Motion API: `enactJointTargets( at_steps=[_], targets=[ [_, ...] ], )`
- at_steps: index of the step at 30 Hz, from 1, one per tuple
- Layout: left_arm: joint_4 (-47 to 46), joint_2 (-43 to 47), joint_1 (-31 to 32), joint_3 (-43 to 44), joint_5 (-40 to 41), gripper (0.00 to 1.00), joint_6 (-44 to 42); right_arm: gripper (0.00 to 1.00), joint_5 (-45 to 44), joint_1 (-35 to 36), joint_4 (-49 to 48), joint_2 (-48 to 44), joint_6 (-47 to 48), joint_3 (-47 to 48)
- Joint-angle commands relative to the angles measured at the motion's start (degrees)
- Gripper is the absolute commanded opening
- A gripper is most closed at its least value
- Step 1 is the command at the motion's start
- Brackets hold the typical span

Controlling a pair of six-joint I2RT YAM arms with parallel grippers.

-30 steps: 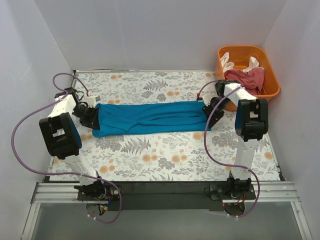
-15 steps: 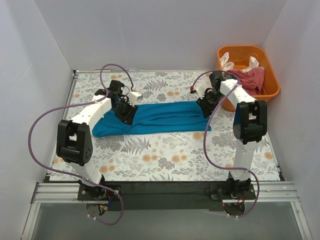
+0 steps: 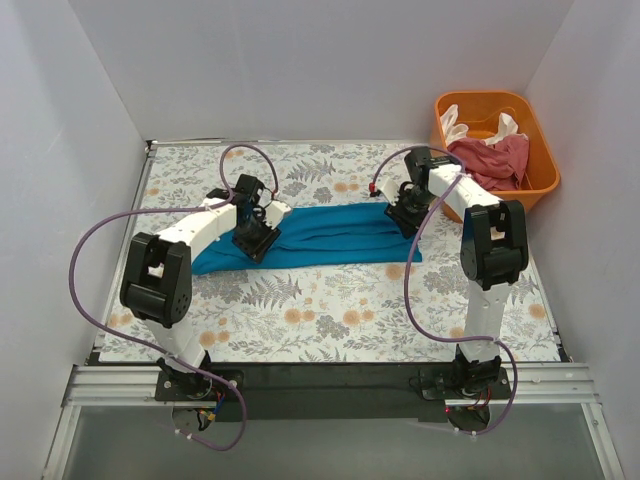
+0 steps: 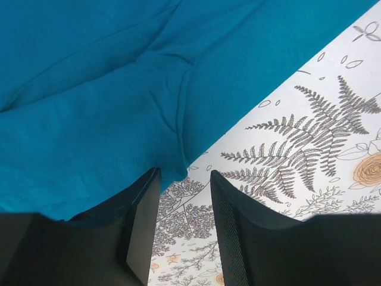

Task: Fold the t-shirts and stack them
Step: Fold the tshirt

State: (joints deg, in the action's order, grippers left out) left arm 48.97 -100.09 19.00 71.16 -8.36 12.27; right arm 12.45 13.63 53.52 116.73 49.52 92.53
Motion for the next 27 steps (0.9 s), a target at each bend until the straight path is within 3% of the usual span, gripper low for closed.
enactJointTargets(
  at_steps=[1,4,9,14,27],
  targets=[
    [-1.5,-0.7,0.5,-0.5,2.1,0.37,1.1,0.39,-0.9,0.3,-1.3,-0.3,0.9,-1.0],
    [-2.0,-1.5,0.4,-0.6,2.4,0.32,1.6,0.39,-1.3,0.2,-1.8,-1.1,1.3,-2.4],
    [-2.5,-1.5,0.5,1.0,4.0,0.12,1.6,0.39,-2.0,0.3,-3.2,-2.1,1.8,-3.8],
    [-1.2,-1.6,0.5,3.4,5.1,0.0,0.6,0.39,-2.3,0.2,-3.6,-2.0,2.2,-3.8],
    [-2.5,-8.7,-2.8,17.1,7.7,0.0,1.2,0.4,-2.6,0.2,-4.8,-1.2,2.9,-1.7]
  ],
)
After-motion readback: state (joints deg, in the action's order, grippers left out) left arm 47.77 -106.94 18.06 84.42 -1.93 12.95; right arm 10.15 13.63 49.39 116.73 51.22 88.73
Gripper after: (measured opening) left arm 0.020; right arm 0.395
